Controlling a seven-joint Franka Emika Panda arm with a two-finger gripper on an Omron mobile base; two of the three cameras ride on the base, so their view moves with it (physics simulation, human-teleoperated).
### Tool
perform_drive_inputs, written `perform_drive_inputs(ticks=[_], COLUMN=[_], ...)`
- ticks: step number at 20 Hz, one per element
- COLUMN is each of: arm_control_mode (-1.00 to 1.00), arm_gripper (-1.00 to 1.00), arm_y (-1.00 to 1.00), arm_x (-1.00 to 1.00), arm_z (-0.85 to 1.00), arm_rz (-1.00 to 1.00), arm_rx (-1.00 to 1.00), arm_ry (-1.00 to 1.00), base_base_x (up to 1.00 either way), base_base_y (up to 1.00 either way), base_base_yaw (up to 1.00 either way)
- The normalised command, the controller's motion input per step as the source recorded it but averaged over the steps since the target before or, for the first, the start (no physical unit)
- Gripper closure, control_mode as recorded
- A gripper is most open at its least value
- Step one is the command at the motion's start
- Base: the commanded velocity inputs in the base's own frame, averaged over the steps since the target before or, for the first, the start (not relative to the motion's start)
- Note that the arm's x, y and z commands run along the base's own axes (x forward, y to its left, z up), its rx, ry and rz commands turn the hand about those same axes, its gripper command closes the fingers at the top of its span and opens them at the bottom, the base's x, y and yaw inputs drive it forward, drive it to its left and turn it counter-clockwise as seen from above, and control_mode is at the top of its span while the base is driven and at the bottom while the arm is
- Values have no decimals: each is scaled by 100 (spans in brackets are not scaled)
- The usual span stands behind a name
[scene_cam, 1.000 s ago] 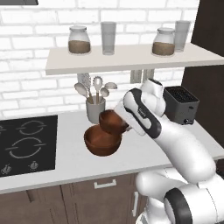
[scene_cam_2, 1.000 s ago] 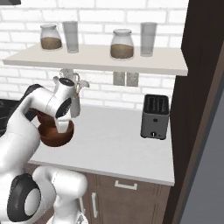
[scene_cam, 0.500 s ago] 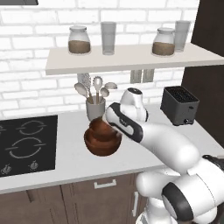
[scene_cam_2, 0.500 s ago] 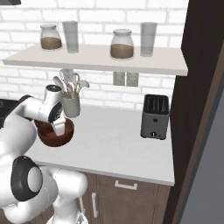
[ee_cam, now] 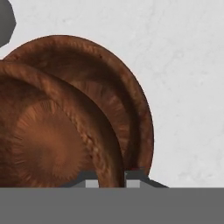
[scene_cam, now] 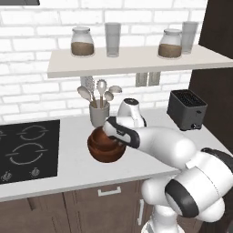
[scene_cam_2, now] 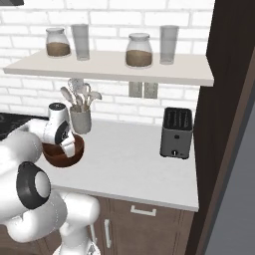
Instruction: Pick up the bowls on the counter and stack them on top of one another in the open cabinet. Place the smaller bowl on top of the larger bowl.
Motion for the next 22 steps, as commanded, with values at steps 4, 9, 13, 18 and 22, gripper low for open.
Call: perform_drive_inputs(ticks=[4, 9, 13, 18, 22], arm_control_mode=[-100, -100, -100, -100, -100], arm_gripper=[100, 100, -100, -100, -100], arm_y=[0, 7, 7, -18, -52], arm_x=[21, 27, 14, -38, -81], arm_z=[-20, -1, 4, 37, 46], arm_rz=[0, 0, 0, 0, 0], arm_rx=[-3, 0, 0, 0, 4], arm_ry=[0, 0, -4, -7, -4], base_base_x=[0, 0, 0, 0, 0], base_base_y=[0, 0, 0, 0, 0], base_base_yaw=[0, 0, 0, 0, 0])
